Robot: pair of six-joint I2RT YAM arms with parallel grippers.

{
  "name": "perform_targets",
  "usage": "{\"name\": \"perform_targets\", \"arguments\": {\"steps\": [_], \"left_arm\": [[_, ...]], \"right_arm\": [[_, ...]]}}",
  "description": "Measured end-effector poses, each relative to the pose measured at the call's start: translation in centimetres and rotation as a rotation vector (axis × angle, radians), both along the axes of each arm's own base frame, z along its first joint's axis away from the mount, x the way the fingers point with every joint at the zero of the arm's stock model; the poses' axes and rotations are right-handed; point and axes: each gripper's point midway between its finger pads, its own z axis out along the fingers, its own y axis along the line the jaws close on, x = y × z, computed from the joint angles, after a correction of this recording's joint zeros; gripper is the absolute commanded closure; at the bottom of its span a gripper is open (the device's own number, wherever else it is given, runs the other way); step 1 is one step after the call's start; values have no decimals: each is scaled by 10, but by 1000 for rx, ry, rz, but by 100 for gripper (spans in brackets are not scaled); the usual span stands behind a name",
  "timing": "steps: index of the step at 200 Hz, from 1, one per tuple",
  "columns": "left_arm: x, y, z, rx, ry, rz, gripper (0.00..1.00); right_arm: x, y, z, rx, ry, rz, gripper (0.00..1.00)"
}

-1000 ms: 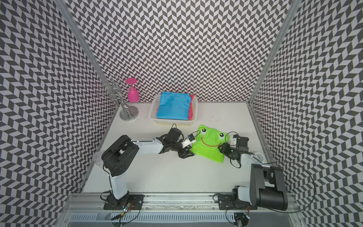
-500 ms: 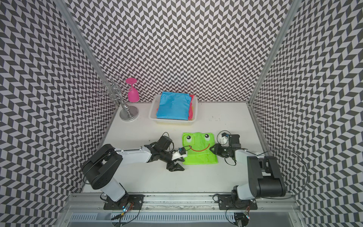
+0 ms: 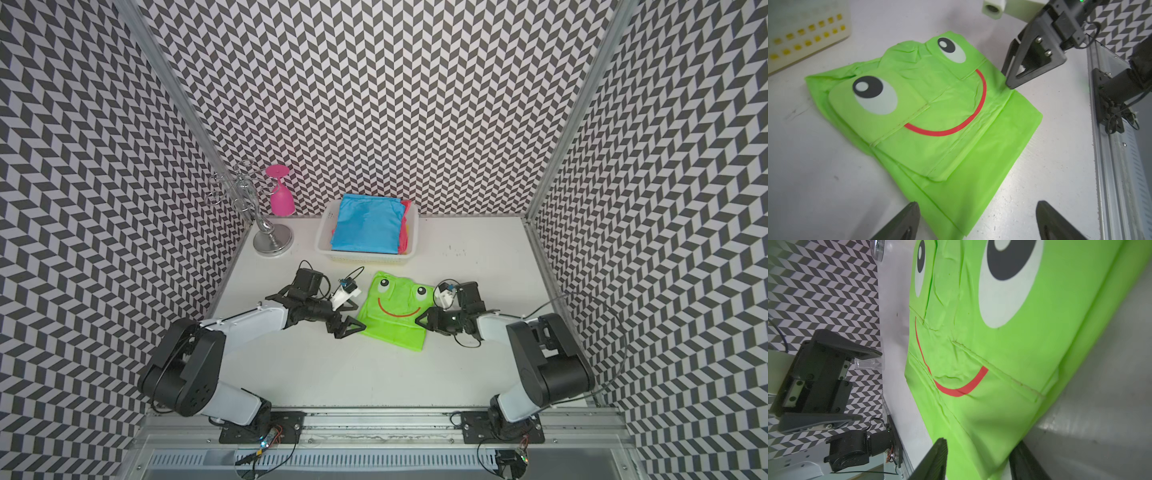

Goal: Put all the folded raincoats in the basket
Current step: Move the raincoat to the center of the board, then pick up the raincoat from the center of the board.

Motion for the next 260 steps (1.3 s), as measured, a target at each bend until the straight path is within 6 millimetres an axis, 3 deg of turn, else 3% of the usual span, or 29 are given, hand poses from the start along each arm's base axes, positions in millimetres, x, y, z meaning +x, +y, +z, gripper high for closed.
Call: {"name": "perform_targets", "arguments": {"steps": [31, 50, 90, 133, 141, 162, 173, 188, 198, 233, 260], "left_arm": [[11, -2, 2, -25, 55, 94, 12], [22, -7, -7, -33, 116, 139, 14], [27, -9, -39, -23, 257, 210, 31], [26, -17, -49, -59, 345, 221, 51], [25, -18, -50, -63, 356, 220, 56], [23, -20, -50, -70, 368, 216, 89], [24, -21, -50, -74, 372, 214, 100], [25, -20, -48, -79, 371, 213, 100], [27, -19, -45, -92, 375, 212, 100], [25, -10, -34, -125, 386, 193, 100], [22, 2, 0, -157, 296, 184, 100]], "right_arm": [[1, -25, 5, -28, 11, -90, 43], [-3, -35, -1, -37, 34, -125, 43], [-7, -24, -3, 26, 37, -91, 46], [-8, -5, -5, 104, 42, -22, 51], [-9, -2, -6, 118, 43, -11, 53], [-10, 3, -8, 142, 48, 11, 66], [-12, 4, -11, 149, 59, 16, 75], [-17, 4, -13, 153, 73, 24, 87], [-22, 4, -15, 158, 89, 26, 100], [-33, 14, -3, 207, 74, 79, 100], [-36, 29, 23, 237, 0, 137, 100]]}}
